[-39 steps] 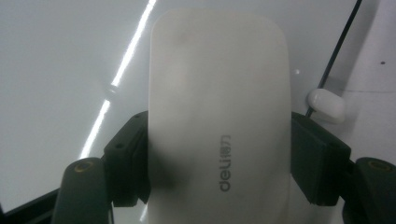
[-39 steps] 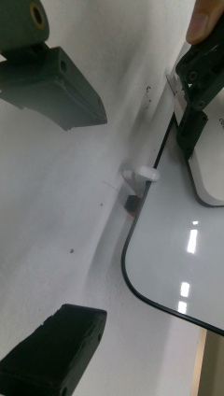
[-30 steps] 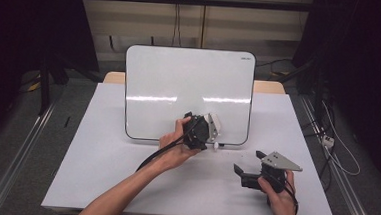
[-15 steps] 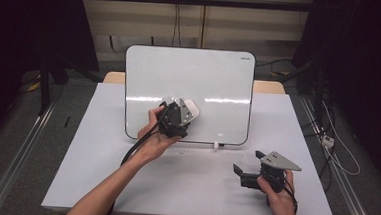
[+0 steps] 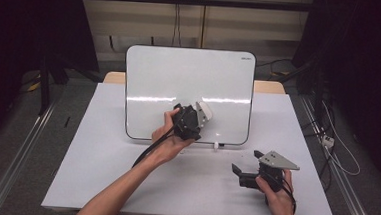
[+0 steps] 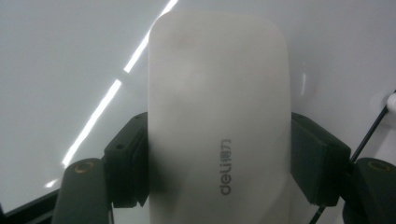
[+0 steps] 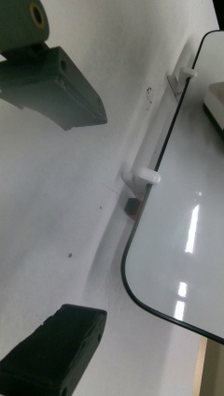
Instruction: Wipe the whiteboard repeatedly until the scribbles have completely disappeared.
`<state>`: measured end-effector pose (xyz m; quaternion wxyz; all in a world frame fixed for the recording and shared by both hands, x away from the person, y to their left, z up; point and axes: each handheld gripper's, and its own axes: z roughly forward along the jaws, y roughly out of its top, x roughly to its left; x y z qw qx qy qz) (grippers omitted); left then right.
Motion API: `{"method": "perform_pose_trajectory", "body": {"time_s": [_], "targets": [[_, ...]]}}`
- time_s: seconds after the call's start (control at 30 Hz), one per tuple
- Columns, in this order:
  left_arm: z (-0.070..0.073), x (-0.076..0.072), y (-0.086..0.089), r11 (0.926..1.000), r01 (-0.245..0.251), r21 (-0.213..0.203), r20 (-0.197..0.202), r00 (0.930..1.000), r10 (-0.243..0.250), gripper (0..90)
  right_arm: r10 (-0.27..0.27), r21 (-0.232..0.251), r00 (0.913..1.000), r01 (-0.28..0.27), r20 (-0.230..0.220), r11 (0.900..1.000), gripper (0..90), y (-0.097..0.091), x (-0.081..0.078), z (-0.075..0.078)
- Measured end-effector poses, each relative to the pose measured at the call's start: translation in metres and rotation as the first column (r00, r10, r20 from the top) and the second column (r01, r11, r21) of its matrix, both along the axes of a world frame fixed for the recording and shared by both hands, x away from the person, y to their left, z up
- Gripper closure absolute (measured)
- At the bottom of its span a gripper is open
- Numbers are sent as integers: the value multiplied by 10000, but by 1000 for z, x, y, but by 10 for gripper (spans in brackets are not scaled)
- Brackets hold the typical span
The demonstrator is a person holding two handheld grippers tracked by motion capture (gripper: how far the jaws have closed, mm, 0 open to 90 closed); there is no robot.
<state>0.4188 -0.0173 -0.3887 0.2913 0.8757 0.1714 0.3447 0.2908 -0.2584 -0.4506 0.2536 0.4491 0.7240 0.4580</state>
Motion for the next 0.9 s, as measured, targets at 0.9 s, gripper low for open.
{"method": "perform_pose_trajectory", "body": {"time_s": [0.9], "targets": [[-10,-11,-27,9993,332,-177,-71,9994,-334,302,-5,48,10000,5,0,10000,57,-3,-1,0]]}}
